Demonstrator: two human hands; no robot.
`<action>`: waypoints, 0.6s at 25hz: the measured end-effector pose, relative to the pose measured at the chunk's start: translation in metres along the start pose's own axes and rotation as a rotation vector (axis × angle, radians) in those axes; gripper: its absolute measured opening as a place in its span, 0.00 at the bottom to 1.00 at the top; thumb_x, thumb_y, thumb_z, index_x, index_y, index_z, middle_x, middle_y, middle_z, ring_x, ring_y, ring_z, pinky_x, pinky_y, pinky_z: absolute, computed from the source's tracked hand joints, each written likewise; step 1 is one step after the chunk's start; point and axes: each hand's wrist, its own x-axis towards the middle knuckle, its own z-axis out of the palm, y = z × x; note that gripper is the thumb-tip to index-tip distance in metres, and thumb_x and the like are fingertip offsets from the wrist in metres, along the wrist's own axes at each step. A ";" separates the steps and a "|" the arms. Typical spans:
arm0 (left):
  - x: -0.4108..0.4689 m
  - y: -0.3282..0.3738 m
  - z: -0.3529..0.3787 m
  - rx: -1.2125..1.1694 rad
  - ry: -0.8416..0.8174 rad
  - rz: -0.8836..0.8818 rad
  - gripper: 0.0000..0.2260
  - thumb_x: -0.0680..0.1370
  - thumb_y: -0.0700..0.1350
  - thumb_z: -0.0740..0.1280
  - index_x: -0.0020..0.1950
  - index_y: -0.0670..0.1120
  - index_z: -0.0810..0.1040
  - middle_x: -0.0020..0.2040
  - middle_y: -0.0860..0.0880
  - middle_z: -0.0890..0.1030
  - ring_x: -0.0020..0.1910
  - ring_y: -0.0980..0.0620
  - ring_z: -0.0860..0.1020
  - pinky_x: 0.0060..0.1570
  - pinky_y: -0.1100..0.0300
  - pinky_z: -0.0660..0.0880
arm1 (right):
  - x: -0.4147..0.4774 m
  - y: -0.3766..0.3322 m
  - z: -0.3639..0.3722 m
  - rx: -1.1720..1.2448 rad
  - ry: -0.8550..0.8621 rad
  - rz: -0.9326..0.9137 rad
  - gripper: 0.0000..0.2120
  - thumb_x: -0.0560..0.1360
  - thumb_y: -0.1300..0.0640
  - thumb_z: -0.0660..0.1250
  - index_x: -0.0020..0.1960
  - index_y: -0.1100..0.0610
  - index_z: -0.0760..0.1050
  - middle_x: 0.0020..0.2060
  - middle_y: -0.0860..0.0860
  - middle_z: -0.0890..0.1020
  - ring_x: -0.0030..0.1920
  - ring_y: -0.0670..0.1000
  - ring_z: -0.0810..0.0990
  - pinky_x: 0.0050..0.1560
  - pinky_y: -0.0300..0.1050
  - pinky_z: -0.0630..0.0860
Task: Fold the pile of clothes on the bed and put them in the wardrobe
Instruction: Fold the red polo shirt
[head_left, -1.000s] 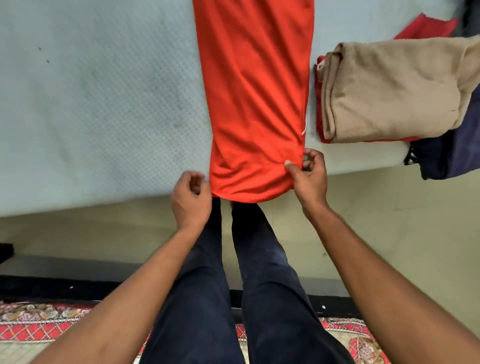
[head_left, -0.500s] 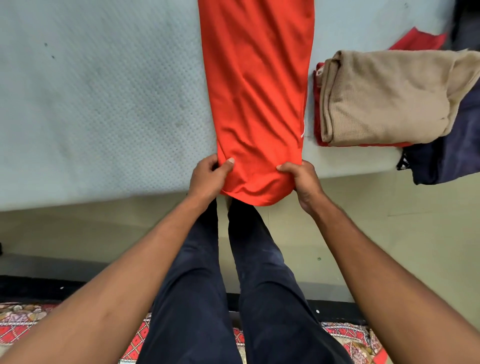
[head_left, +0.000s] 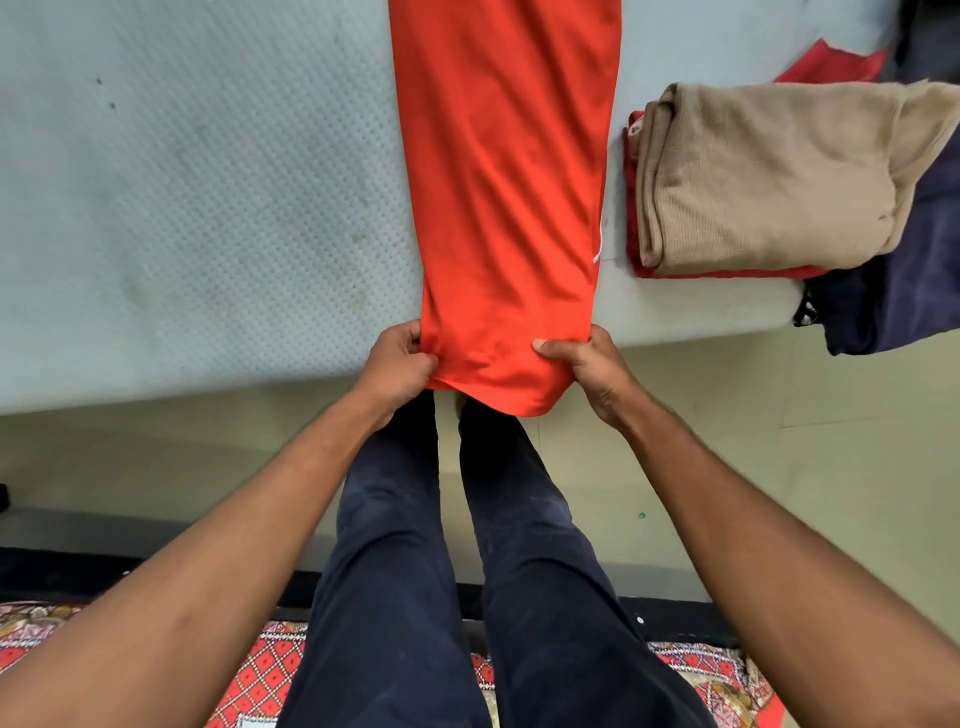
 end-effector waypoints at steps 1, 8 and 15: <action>-0.004 0.004 0.000 0.009 0.011 0.014 0.14 0.73 0.23 0.57 0.49 0.35 0.79 0.36 0.47 0.78 0.28 0.62 0.77 0.31 0.70 0.74 | -0.004 -0.001 0.000 -0.007 0.012 0.001 0.27 0.60 0.57 0.75 0.59 0.58 0.80 0.48 0.48 0.86 0.46 0.43 0.84 0.51 0.38 0.77; -0.043 0.042 -0.004 -0.267 0.188 0.027 0.20 0.72 0.32 0.61 0.57 0.53 0.73 0.42 0.37 0.79 0.40 0.42 0.77 0.46 0.47 0.79 | -0.052 -0.041 0.000 -0.005 0.176 -0.232 0.23 0.76 0.64 0.74 0.69 0.56 0.72 0.57 0.47 0.83 0.55 0.44 0.82 0.60 0.38 0.78; -0.036 0.186 -0.035 -0.624 0.028 0.106 0.18 0.74 0.29 0.53 0.51 0.45 0.78 0.43 0.45 0.78 0.31 0.54 0.73 0.32 0.63 0.72 | -0.048 -0.196 0.014 0.304 0.055 -0.339 0.15 0.79 0.68 0.65 0.58 0.50 0.78 0.50 0.48 0.82 0.47 0.44 0.80 0.50 0.38 0.76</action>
